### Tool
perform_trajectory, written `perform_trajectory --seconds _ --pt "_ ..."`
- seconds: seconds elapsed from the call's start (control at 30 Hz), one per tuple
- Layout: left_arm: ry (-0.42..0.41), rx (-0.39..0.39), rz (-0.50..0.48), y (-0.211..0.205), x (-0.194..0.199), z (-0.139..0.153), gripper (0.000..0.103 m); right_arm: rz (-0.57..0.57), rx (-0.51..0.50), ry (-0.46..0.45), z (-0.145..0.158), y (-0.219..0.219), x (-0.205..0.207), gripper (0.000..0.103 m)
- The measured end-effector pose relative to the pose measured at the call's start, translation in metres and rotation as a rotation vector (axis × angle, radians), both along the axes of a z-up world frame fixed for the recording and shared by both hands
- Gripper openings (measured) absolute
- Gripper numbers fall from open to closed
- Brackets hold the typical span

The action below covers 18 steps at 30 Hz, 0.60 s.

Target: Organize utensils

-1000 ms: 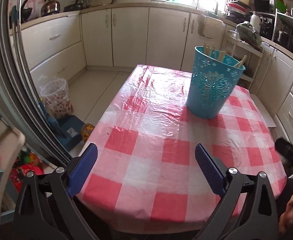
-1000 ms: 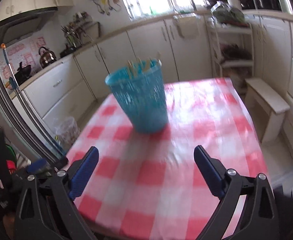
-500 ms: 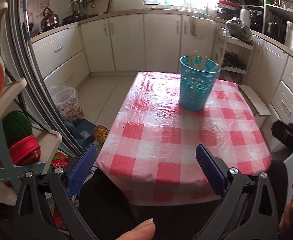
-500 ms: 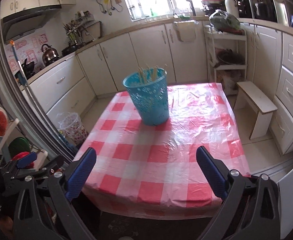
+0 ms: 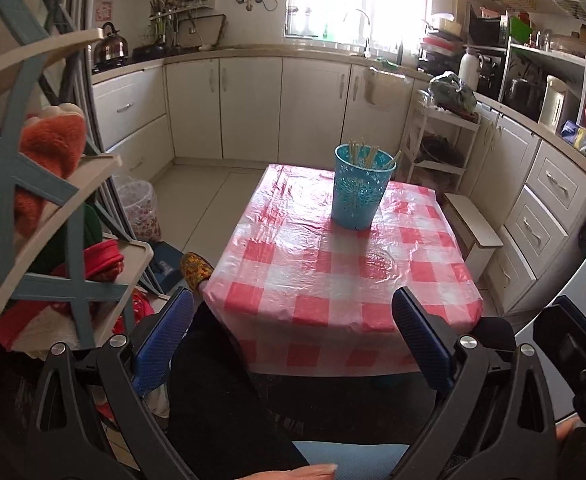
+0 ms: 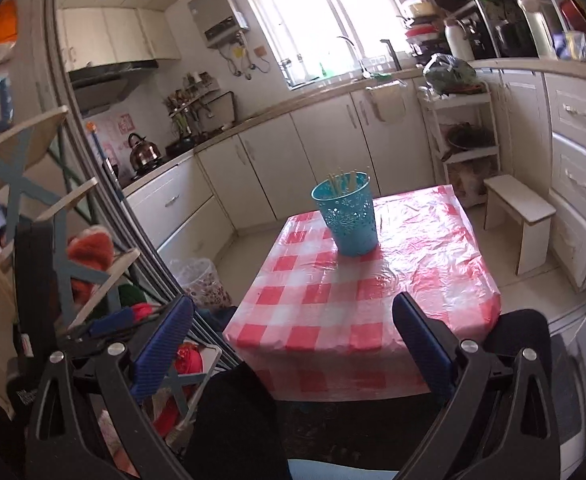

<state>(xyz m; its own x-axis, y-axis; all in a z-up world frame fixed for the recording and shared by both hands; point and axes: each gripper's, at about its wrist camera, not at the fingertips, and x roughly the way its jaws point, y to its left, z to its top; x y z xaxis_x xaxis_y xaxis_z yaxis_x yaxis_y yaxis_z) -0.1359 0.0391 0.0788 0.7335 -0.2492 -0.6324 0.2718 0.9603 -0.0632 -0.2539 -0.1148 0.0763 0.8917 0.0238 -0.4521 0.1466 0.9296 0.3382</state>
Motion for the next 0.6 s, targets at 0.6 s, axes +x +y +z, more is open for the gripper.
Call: perform_trajectory --seconds 0.6 --pt "-0.111 -0.013 0.014 0.010 -0.045 0.032 0.095 -0.033 -0.059 -0.095 0.016 0.015 -0.037 0.096"
